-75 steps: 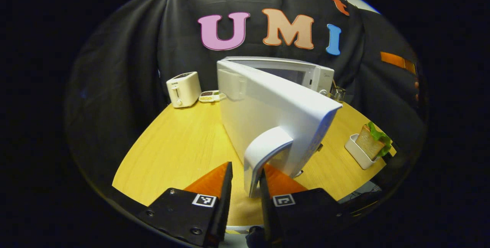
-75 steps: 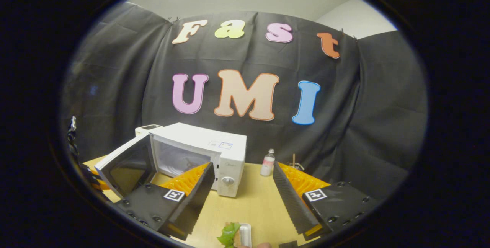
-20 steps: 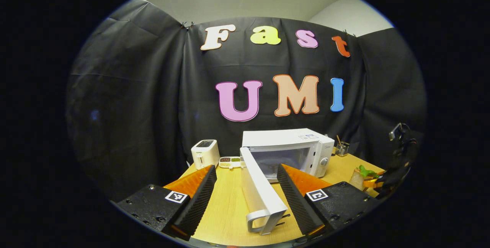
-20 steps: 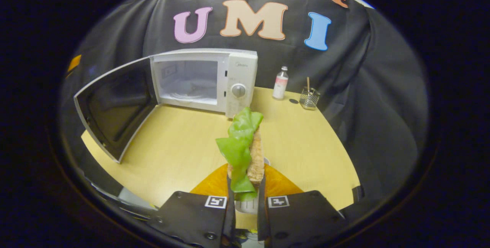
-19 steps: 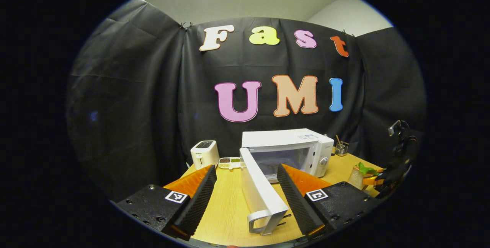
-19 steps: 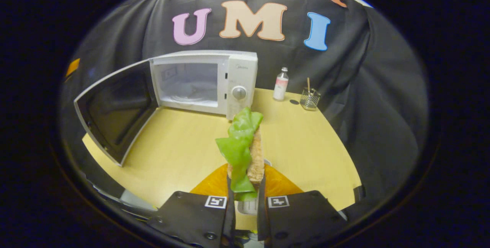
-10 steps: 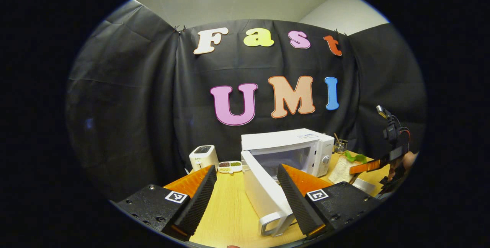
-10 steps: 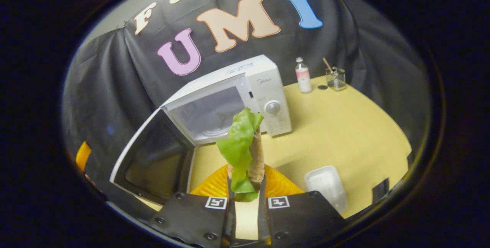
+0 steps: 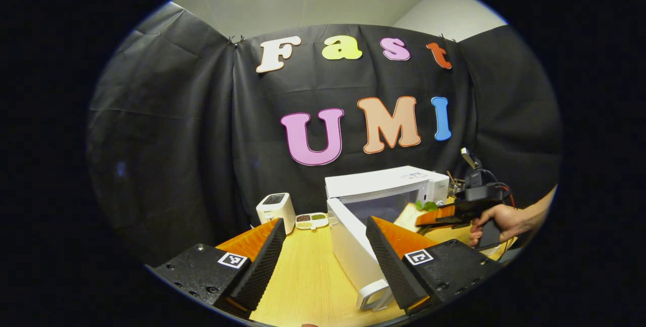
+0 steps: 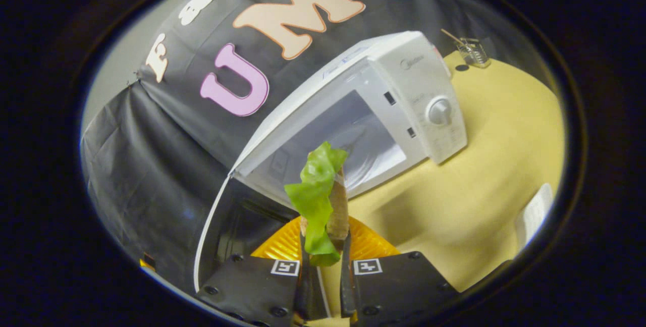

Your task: Open the microwave oven with the left hand, put the food in, and close the microwave oven.

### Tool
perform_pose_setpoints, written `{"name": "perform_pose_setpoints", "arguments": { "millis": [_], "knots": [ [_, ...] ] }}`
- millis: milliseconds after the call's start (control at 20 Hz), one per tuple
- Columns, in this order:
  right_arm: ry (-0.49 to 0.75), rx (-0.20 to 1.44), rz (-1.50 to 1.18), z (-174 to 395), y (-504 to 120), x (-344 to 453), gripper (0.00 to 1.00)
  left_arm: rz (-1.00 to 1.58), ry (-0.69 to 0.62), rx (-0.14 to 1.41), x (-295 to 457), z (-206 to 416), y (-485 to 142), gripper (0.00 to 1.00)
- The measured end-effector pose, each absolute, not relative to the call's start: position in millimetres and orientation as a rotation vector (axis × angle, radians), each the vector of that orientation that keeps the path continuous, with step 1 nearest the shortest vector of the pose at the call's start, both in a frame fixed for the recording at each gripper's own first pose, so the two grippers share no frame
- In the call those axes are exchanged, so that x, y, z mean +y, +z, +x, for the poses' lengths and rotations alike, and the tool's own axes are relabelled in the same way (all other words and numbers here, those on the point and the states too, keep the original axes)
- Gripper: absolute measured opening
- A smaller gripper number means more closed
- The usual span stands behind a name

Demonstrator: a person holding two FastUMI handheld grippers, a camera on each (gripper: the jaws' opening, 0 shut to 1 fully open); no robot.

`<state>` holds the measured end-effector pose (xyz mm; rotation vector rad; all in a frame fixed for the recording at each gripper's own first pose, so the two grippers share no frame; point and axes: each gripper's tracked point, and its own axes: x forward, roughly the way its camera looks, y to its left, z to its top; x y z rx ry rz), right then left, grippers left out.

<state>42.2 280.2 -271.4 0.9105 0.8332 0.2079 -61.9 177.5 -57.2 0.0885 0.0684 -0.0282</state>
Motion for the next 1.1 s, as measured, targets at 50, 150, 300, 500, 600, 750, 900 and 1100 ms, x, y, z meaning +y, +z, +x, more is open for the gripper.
{"name": "perform_pose_setpoints", "arguments": {
  "millis": [50, 150, 300, 500, 600, 750, 900, 1100],
  "knots": [
    [0.190, 0.824, 0.942, 54, -273, 288, 0.24, 0.079, -0.030, 0.074, 177, -62, -58, 0.97],
    [0.155, 0.812, 0.987, 76, -280, 301, 0.24, 0.064, -0.038, 0.076, 175, -62, -60, 0.97],
    [0.088, 0.776, 1.038, 105, -293, 311, 0.24, 0.037, -0.053, 0.095, 171, -57, -65, 0.97],
    [-0.054, 0.742, 1.151, 138, -313, 319, 0.24, 0.035, -0.020, 0.116, 181, -54, -70, 0.98],
    [-0.111, 0.746, 1.188, 145, -323, 330, 0.24, 0.062, -0.008, 0.112, 188, -55, -67, 0.98],
    [-0.172, 0.735, 1.247, 161, -335, 341, 0.24, 0.092, 0.008, 0.101, 194, -58, -60, 0.97],
    [-0.226, 0.726, 1.299, 176, -346, 345, 0.24, 0.098, 0.024, 0.112, 196, -64, -58, 0.97],
    [-0.252, 0.717, 1.303, 188, -358, 345, 0.24, 0.098, 0.026, 0.111, 194, -70, -58, 0.97]
  ]
}}
